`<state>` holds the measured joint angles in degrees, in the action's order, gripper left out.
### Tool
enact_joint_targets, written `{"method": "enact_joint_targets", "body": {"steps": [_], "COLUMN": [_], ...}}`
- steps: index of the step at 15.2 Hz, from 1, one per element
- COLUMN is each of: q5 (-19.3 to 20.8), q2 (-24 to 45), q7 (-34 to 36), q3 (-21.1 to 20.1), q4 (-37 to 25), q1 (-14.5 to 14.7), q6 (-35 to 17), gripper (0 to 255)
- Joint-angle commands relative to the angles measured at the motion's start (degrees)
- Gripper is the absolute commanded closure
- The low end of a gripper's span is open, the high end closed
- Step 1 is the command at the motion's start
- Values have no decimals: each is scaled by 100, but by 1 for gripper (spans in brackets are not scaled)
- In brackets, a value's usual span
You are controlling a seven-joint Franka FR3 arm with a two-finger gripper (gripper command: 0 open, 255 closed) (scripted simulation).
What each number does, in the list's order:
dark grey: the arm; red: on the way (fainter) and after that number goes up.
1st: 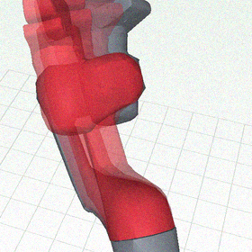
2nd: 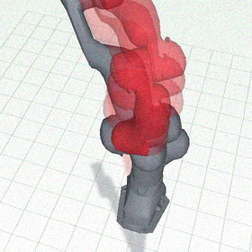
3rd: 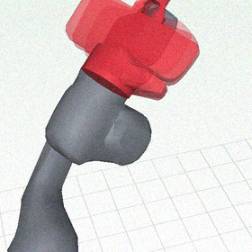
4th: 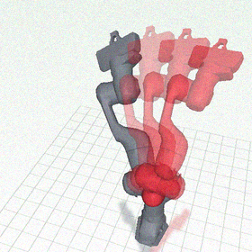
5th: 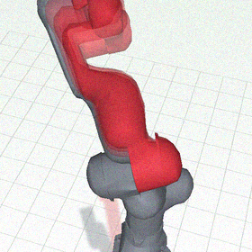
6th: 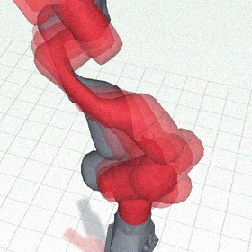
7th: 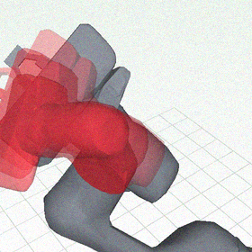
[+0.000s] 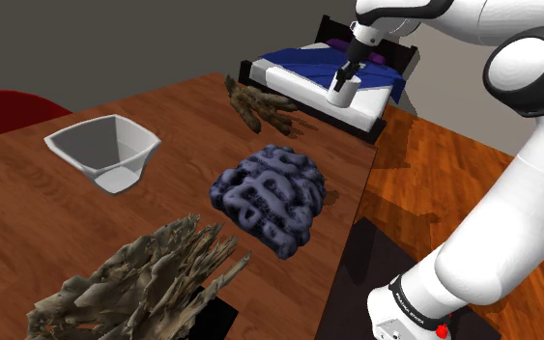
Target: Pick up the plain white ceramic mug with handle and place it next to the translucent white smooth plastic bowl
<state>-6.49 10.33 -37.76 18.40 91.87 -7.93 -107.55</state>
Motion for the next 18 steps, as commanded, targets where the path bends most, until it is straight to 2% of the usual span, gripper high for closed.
{"method": "enact_joint_targets", "body": {"steps": [1,3,10,18], "q5": [-2,-2,391,645], "q2": [16,25,-851,-1489], "q7": [4,10,988,2136], "q3": [5,8,-361,-920], "q4": [-185,-331,756,1507], "q1": [-11,-17,568,1098], "q6": [169,307,4,-148], "gripper": [255,255,255,255]}}
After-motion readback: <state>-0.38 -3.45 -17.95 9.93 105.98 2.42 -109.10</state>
